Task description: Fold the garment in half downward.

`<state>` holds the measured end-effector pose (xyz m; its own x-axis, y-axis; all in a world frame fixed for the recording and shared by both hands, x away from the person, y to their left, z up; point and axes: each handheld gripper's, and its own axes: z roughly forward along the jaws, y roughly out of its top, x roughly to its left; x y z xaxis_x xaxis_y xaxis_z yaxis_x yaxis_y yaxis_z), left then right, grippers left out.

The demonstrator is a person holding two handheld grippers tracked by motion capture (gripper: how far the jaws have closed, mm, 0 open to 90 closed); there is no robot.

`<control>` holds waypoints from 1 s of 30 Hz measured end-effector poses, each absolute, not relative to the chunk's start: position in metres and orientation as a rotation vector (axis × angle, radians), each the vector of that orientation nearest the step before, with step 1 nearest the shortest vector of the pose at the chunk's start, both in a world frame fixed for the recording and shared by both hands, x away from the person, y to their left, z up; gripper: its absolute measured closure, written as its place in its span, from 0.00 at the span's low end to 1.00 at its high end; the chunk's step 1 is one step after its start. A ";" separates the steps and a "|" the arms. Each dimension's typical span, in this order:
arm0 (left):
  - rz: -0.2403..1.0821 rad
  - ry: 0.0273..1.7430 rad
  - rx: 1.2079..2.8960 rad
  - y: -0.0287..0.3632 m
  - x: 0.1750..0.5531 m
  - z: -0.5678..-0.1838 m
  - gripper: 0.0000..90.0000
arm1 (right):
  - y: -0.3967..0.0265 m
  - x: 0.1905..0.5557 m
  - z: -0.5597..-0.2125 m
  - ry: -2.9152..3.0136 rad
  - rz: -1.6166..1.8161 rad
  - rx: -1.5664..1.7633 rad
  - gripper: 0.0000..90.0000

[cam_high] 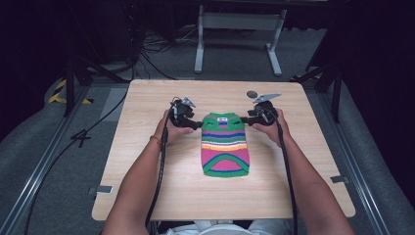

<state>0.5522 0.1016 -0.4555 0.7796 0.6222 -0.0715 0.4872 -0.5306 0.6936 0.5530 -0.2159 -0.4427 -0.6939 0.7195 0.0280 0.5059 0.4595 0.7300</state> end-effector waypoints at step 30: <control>0.192 0.928 2.235 0.057 0.582 -0.472 0.83 | -0.188 0.583 -0.470 2.488 0.991 1.126 0.82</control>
<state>0.5824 0.0568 -0.4719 0.7323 0.6698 -0.1226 0.5665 -0.4993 0.6556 0.5827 -0.1880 -0.4704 -0.6760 0.7344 0.0608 0.5750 0.4740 0.6669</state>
